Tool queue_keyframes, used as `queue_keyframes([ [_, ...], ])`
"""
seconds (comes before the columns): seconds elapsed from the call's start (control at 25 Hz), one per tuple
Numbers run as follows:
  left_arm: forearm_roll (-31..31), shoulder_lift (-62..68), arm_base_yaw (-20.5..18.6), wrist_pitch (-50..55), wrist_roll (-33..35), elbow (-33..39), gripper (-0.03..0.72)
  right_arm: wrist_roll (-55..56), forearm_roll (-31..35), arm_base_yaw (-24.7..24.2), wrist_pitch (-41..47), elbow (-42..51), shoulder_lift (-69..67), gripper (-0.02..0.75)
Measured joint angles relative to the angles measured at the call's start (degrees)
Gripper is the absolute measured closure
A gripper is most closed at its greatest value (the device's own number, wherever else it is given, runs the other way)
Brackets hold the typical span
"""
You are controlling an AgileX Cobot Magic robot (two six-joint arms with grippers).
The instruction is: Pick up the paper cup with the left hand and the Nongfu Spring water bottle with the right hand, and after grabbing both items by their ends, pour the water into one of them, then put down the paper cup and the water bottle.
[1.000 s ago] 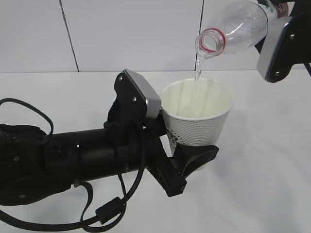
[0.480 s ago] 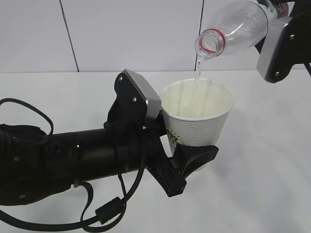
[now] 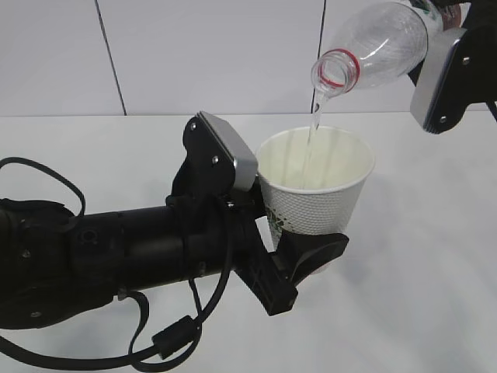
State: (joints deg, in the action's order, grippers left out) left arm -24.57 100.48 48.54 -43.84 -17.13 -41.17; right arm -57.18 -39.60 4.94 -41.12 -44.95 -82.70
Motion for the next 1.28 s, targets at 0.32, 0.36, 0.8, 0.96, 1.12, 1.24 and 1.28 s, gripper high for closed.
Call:
queue_keyframes([
  [0.32,0.0,0.0,0.0,0.0,0.0,0.0,0.128,-0.12,0.0,0.0,-0.08,0.0,0.0,0.235],
  [0.36,0.0,0.0,0.0,0.0,0.0,0.0,0.128,-0.12,0.0,0.0,-0.08,0.0,0.0,0.235],
  [0.8,0.0,0.0,0.0,0.08,0.0,0.0,0.129,-0.2,0.0,0.0,-0.08,0.0,0.0,0.235],
  [0.96,0.0,0.0,0.0,0.08,0.0,0.0,0.129,-0.2,0.0,0.0,-0.08,0.0,0.0,0.235],
  [1.12,0.0,0.0,0.0,0.08,0.0,0.0,0.129,-0.2,0.0,0.0,-0.12,0.0,0.0,0.235],
  [1.24,0.0,0.0,0.0,0.08,0.0,0.0,0.129,-0.2,0.03,0.0,-0.21,0.0,0.0,0.235],
  [1.28,0.0,0.0,0.0,0.08,0.0,0.0,0.129,-0.2,0.03,0.0,-0.21,0.0,0.0,0.235],
])
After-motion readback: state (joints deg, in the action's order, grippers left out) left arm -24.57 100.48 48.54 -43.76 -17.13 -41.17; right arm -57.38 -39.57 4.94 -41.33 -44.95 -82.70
